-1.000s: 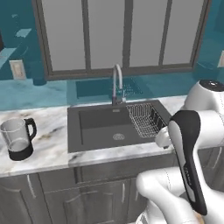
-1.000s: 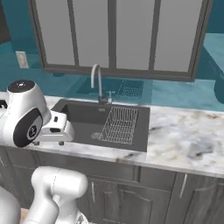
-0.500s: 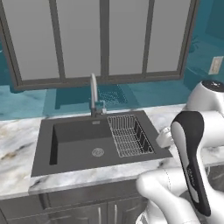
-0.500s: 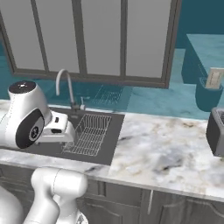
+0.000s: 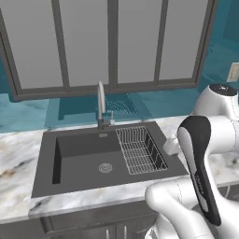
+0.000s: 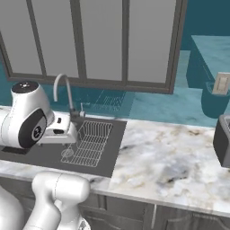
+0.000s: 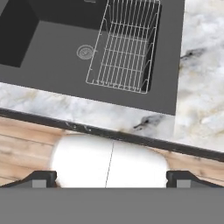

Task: Turn on the sink faucet and place the jug under the water for a few seconds to fill it up.

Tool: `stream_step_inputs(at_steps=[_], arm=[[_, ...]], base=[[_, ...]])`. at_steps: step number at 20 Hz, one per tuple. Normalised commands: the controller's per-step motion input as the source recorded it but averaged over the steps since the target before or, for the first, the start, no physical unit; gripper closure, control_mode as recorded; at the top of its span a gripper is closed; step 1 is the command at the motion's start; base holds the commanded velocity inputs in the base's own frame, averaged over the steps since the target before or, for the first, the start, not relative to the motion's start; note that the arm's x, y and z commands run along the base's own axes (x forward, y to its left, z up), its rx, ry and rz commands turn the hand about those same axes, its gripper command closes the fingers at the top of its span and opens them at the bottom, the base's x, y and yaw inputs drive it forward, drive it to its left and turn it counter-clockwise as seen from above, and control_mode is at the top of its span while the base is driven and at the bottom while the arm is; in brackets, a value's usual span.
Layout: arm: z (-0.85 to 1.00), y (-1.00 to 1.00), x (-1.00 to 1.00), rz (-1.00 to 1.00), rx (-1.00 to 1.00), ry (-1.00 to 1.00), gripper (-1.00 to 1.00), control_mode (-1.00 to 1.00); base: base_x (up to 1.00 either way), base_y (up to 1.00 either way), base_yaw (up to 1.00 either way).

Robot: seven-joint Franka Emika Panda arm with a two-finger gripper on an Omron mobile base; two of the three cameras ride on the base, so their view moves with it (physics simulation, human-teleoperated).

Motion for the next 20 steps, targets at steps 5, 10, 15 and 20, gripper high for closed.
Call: stream_step_inputs(at_steps=[5, 10, 15, 20], arm=[[-0.22, 0.01, 0.47, 0.0, 0.0, -0.05, -1.0, -1.0], [-0.12, 0.06, 0.35, 0.1, 0.01, -0.07, -1.0, -1.0], [-0.01, 0.04, 0.34, 0.26, 0.03, -0.16, -1.0, -1.0], [-0.12, 0.05, 0.42, 0.4, 0.07, -0.29, -1.0, -1.0]], base=[[0.0, 0.0, 0.0], [0.0, 0.0, 0.0], [0.0, 0.0, 0.0], [0.0, 0.0, 0.0]])
